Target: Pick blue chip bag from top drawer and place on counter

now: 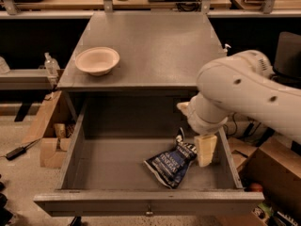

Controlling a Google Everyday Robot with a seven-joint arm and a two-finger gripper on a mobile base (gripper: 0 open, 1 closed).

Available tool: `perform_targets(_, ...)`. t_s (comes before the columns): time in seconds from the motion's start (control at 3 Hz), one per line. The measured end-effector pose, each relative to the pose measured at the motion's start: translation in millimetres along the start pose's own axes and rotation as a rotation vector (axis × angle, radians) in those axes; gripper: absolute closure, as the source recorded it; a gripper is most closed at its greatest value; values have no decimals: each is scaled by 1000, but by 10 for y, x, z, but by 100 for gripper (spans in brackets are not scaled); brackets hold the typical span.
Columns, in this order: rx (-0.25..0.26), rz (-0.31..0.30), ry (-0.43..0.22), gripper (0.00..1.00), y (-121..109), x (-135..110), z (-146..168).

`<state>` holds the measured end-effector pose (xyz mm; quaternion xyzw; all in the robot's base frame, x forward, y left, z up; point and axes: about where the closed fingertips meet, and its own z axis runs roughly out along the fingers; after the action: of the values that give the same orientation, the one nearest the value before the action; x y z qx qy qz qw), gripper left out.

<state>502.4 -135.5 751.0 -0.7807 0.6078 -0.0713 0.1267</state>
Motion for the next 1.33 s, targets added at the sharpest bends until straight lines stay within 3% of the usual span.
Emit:
perform_targets(0.67, -115, -175, 74, 0, 139, -29, 558)
perform_targets(1.33, -169, -215, 39, 0, 292, -119, 1006)
